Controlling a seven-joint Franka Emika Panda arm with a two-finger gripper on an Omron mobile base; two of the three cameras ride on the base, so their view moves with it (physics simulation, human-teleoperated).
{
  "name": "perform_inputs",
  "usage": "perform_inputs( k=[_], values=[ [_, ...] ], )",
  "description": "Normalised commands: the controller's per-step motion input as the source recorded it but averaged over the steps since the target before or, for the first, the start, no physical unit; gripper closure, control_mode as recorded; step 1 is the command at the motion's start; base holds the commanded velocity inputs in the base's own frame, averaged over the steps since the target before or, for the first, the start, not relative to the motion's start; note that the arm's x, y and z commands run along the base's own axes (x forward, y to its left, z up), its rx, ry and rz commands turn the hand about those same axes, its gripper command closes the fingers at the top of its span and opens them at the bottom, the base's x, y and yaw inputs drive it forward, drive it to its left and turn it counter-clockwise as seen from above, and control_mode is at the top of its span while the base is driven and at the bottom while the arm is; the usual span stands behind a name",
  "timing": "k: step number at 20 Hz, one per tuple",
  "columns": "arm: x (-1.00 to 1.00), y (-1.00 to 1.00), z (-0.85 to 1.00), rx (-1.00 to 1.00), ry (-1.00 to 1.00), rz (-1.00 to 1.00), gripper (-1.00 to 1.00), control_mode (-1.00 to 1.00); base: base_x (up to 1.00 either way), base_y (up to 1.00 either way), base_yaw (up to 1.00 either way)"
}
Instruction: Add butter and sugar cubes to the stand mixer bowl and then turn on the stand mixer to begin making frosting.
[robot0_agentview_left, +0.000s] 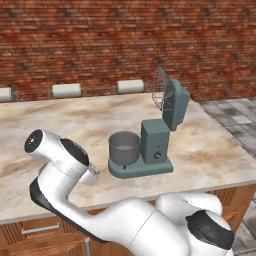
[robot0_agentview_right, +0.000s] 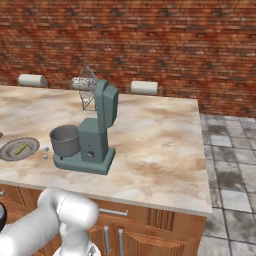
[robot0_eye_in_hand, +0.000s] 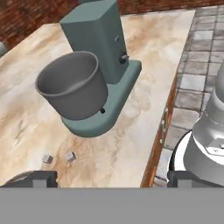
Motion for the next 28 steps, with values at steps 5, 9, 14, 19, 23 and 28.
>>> perform_inputs(
  k=[5, 9, 14, 19, 23, 28],
  values=[
    [0.32, 0.00, -0.57, 0.00, 0.00, -0.23, -1.00, -1.00, 0.00, 0.00, 0.00],
    [0.34, 0.00, -0.45, 0.00, 0.02, -0.20, -1.00, -1.00, 0.00, 0.00, 0.00],
    [0.47, 0.00, -0.27, 0.00, 0.12, -0.14, -1.00, -1.00, 0.00, 0.00, 0.00],
    [0.50, 0.00, -0.36, 0.00, 0.21, -0.03, -1.00, -1.00, 0.00, 0.00, 0.00],
    [0.42, 0.00, -0.44, 0.00, 0.13, 0.00, -1.00, -1.00, 0.00, 0.00, 0.00],
    [0.23, 0.00, -0.45, 0.00, 0.00, 0.00, -1.00, -1.00, 0.00, 0.00, 0.00]
  ],
)
